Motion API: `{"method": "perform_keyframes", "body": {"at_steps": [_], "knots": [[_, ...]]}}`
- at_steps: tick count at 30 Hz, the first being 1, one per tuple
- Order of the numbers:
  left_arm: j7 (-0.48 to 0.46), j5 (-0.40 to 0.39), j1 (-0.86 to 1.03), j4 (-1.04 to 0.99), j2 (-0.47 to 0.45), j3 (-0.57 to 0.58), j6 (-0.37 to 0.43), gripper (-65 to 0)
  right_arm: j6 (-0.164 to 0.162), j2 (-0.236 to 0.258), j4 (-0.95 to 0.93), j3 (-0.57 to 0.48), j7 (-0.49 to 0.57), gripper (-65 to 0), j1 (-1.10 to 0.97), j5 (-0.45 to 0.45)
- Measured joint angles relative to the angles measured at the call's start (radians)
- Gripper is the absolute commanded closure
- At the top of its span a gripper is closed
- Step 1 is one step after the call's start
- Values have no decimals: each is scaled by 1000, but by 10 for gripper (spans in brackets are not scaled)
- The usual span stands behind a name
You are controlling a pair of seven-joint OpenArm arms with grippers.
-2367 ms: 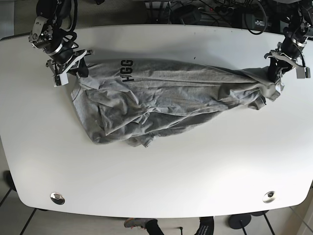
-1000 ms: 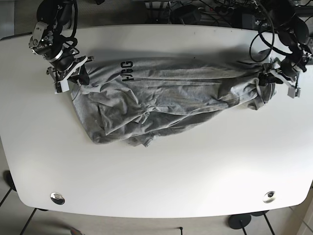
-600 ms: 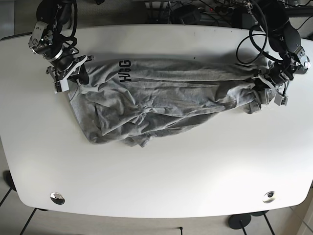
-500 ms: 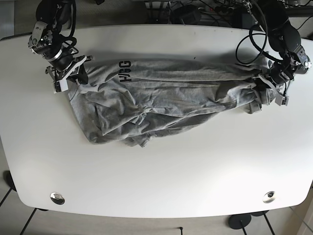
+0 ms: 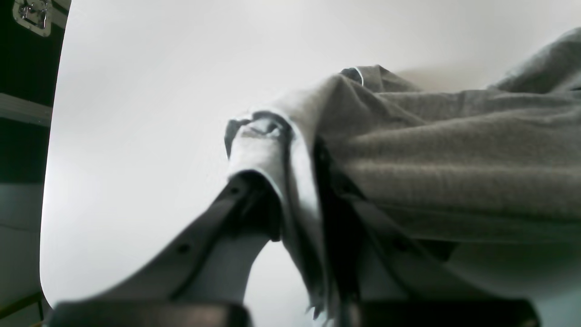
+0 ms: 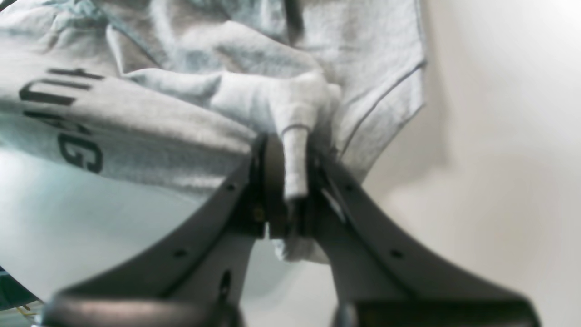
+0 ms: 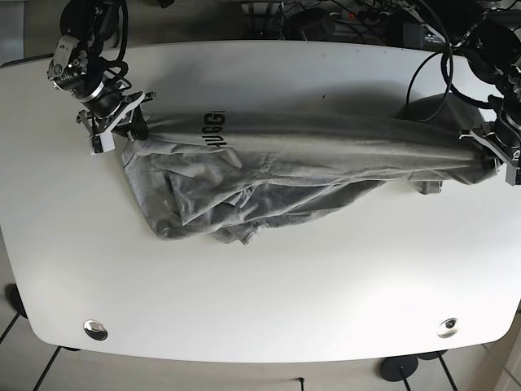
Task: Fold the T-shirt properly
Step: 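Lift the shirt with both grippers and shake it flat onto the table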
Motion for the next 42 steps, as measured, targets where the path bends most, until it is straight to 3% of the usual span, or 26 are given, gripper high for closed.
{"method": "perform_keyframes", "body": {"at_steps": [4, 7, 11, 15, 19, 22, 26, 31, 34, 36, 39, 42], "knots": [[3, 1, -3, 34, 1, 14, 0, -10, 0, 0, 87, 3, -10, -19, -2, 0], [13, 18, -77, 37, -1, 152, 0, -10, 0, 0, 132, 3, -24, -19, 55, 0], [4, 19, -241, -16, -6, 338, 0, -10, 0, 34, 112, 2, -164, -19, 299, -1], [6, 12, -408, -134, -1, 425, 0, -10, 3, 71, 10, -1, -261, -19, 513, 4], [-118, 14, -607, -324, -7, 518, 0, -10, 0, 130, -163, -16, -280, -19, 772, 3], [-153, 20, -766, -495, -9, 565, 0, -10, 0, 195, -312, -110, -281, -19, 955, -48], [-299, 28, -1048, -787, -64, 628, 0, -10, 3, 206, -500, -177, -249, -19, 1258, -140], [-446, -3, -1295, -977, -139, 713, 0, -10, 15, 212, -636, -261, -205, -19, 1556, -136], [-417, 25, -1266, -987, -172, 707, 1, -10, 15, 222, -633, -256, -206, -19, 1581, -135], [-396, 23, -1246, -960, -190, 711, 0, -10, 16, 215, -600, -254, -271, -19, 1538, -134], [-454, -113, -1156, -865, -244, 706, -6, -10, 15, 214, -465, -193, -270, -19, 1369, -117], [-416, -193, -934, -807, -298, 709, 0, -10, 16, 207, -311, -141, -309, -19, 1118, -132]]}}
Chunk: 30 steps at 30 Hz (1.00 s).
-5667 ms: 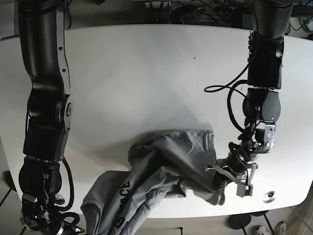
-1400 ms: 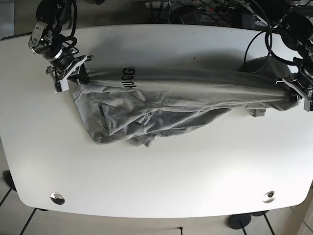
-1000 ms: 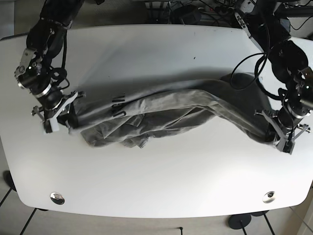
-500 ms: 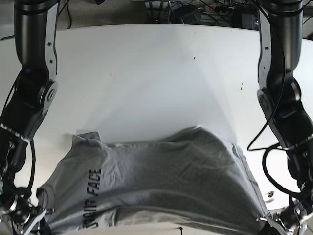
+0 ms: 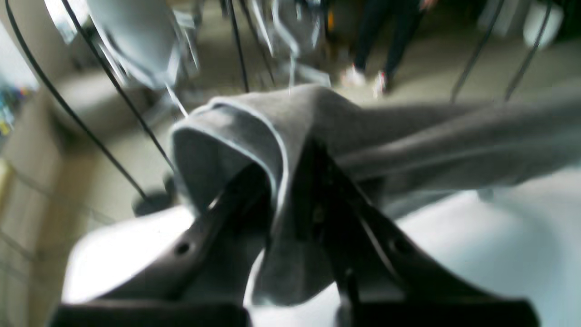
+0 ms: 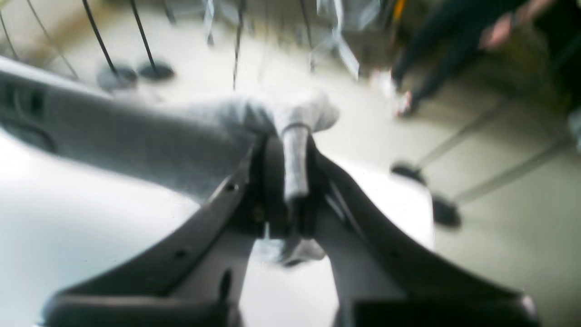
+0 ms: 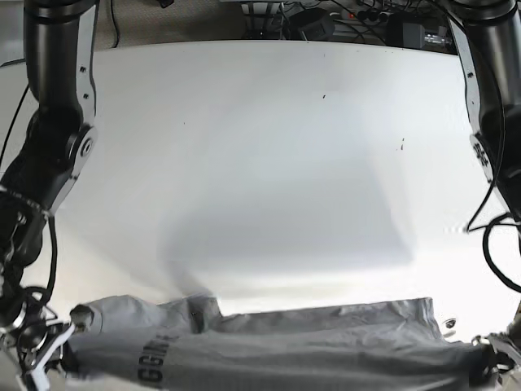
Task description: Fold the T-shirt properly
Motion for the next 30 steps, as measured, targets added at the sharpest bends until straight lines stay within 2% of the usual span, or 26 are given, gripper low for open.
{"method": "perform_keyframes", "body": {"at_steps": [3, 4, 5, 7, 10, 13, 15, 17, 22, 28, 30], "knots": [[18, -58, 177, 76, -23, 0, 0, -10, 2, -45, 120, 61, 2, -19, -225, 2], [8, -110, 266, 133, -33, -39, -8, -10, 3, -70, 171, 97, 2, -19, -336, 13], [-8, -128, 325, 168, -37, -82, -8, -10, 3, -79, 200, 116, 2, -19, -408, 15], [-9, -134, 456, 224, -44, -159, -6, -10, 2, -102, 253, 147, 2, -19, -537, -2], [1, -128, 720, 341, -24, -275, -3, -10, 4, -170, 362, 216, 11, -19, -766, 19], [3, -158, 881, 423, 12, -346, -3, -10, 6, -191, 387, 256, 9, -19, -903, 14], [-2, -161, 971, 463, 35, -389, -6, -10, 60, -208, 395, 280, 13, -19, -969, 8], [-3, -153, 1051, 489, 77, -449, -5, -10, 67, -241, 399, 303, 14, -19, -1040, 16], [-3, -155, 1171, 508, 98, -486, -3, -10, 73, -244, 399, 315, 14, -19, -1143, 16], [-8, -153, 1244, 505, 97, -491, -2, -10, 73, -246, 399, 314, 21, -25, -1166, 15], [-8, -153, 1247, 505, 97, -491, -2, -10, 73, -246, 406, 314, 20, -81, -1166, 15]]}}
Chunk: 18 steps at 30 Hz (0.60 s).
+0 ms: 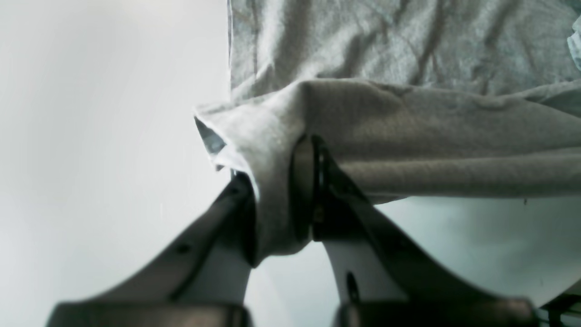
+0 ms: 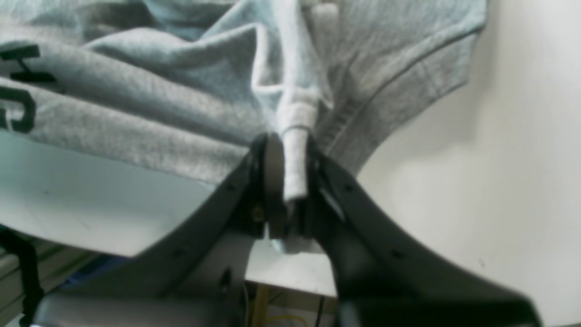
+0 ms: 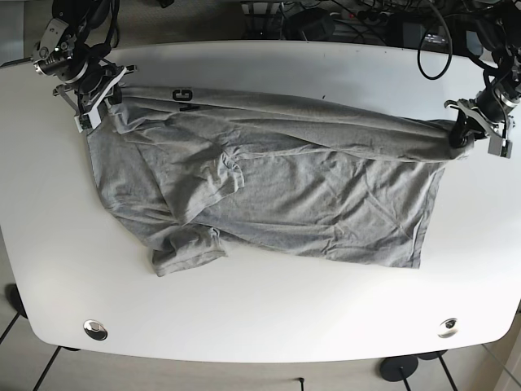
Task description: Fold the T-shirt properly
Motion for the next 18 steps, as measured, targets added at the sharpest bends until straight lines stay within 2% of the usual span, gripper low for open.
{"method": "perform_keyframes", "body": {"at_steps": [3, 6, 8, 14, 18], "knots": [[0, 0, 1, 0, 0, 2, 0, -10, -1, 1, 51, 2, 0, -273, -20, 8], [0, 0, 1, 0, -1, 2, 0, -10, -2, 8, 56, 2, -1, -504, -54, 171], [0, 0, 1, 0, 0, 3, 0, -10, -2, 23, 56, 2, -11, -580, -67, 230], [-1, 1, 1, 0, -2, 4, 1, -10, -3, 19, 55, 2, -20, -574, 4, 243], [0, 1, 1, 0, -2, 4, 1, -10, -3, 21, -76, 0, -76, -556, 85, 245]]}}
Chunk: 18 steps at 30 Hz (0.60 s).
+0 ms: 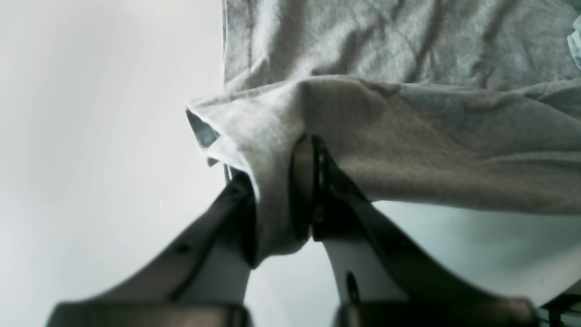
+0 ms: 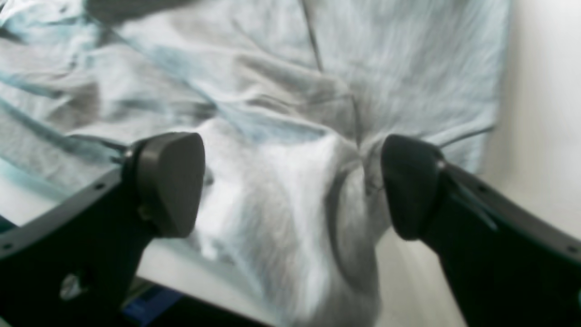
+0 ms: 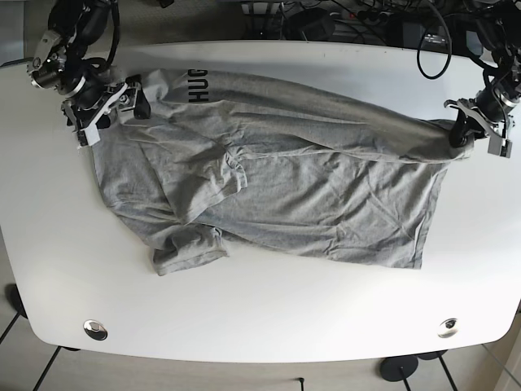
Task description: Fold the T-shirt properly
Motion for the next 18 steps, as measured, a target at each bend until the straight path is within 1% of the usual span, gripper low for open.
{"method": "perform_keyframes", "body": {"at_steps": [4, 5, 9, 10, 11, 13, 14, 15, 16, 18], "knots": [[0, 0, 0, 0, 0, 2, 0, -10, 0, 1, -24, 3, -7, -514, -8, 2], [0, 0, 0, 0, 0, 2, 0, -10, 0, 1, -24, 3, -21, -509, -17, 0], [0, 0, 0, 0, 0, 2, 0, -10, 0, 0, -24, 29, -22, -504, -60, 1], [0, 0, 0, 0, 0, 2, 0, -10, 0, -3, -24, 28, -23, -458, -67, 0], [0, 0, 0, 0, 0, 2, 0, -10, 0, -5, -25, 28, -22, -398, -66, 0], [-3, 0, 0, 0, -3, 21, 2, -10, 0, -4, -24, 28, -18, -154, -53, 4], [-2, 3, 0, 0, -3, 33, 2, -10, 0, -4, -25, 28, -20, -71, -47, 3], [-3, 2, 0, 0, -2, 42, 2, -10, 0, -5, -25, 28, -22, -11, -39, 3], [-3, 2, 0, 0, -2, 46, 2, -10, 0, -5, -25, 28, -21, -22, -32, 4], [-2, 3, -1, 1, -3, 46, 2, -10, 0, -4, -23, 29, -21, -17, -27, 8]]}}
